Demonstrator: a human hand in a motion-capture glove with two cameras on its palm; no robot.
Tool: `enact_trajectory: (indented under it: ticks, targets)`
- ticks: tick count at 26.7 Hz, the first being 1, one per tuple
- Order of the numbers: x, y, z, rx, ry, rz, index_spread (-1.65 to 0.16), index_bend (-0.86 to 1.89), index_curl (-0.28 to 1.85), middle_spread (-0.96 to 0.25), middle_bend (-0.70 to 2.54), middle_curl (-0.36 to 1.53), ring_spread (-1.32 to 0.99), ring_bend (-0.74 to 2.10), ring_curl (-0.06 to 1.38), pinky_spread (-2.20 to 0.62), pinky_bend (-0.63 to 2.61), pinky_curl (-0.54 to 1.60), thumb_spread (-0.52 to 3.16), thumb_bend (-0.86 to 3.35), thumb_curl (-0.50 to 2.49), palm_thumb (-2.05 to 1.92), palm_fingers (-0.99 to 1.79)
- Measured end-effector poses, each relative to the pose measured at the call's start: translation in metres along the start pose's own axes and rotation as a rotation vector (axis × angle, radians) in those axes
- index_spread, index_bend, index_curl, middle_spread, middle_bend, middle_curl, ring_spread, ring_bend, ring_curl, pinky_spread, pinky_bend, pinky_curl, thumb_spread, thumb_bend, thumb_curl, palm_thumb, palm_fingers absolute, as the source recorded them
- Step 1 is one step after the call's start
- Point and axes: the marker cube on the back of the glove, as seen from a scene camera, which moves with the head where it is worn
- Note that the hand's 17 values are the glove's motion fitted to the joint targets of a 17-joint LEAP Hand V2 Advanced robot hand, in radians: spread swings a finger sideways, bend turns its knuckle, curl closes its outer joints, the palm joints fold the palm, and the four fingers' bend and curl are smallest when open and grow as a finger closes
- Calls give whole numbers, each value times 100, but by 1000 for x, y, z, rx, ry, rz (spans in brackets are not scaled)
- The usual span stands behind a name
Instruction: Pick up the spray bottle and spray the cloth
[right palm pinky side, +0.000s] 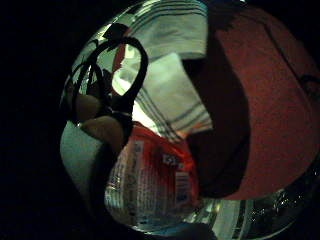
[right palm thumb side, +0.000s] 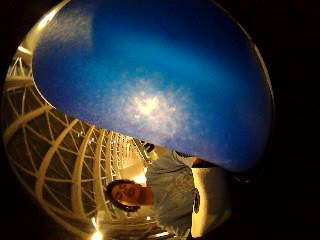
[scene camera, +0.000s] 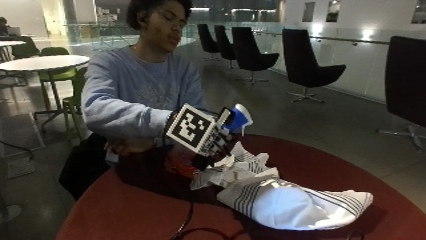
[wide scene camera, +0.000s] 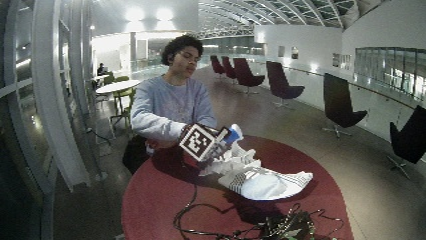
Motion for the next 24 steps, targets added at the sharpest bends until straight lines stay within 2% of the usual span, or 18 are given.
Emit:
enact_trajectory:
  ticks: [13,19,24]
  targets:
    - [-92,-10,99,98,-244,-522,-18,15,41,-8,42,51,-6,59,40,12,24,37,71,-3,64,93,118]
    - [-126,-19,159,119,-313,-658,-19,15,42,-9,42,51,-6,59,40,11,24,37,71,-3,64,93,118]
    - [-138,-36,197,169,-324,-685,-19,15,42,-9,42,51,-6,59,40,11,24,37,70,-3,64,93,118]
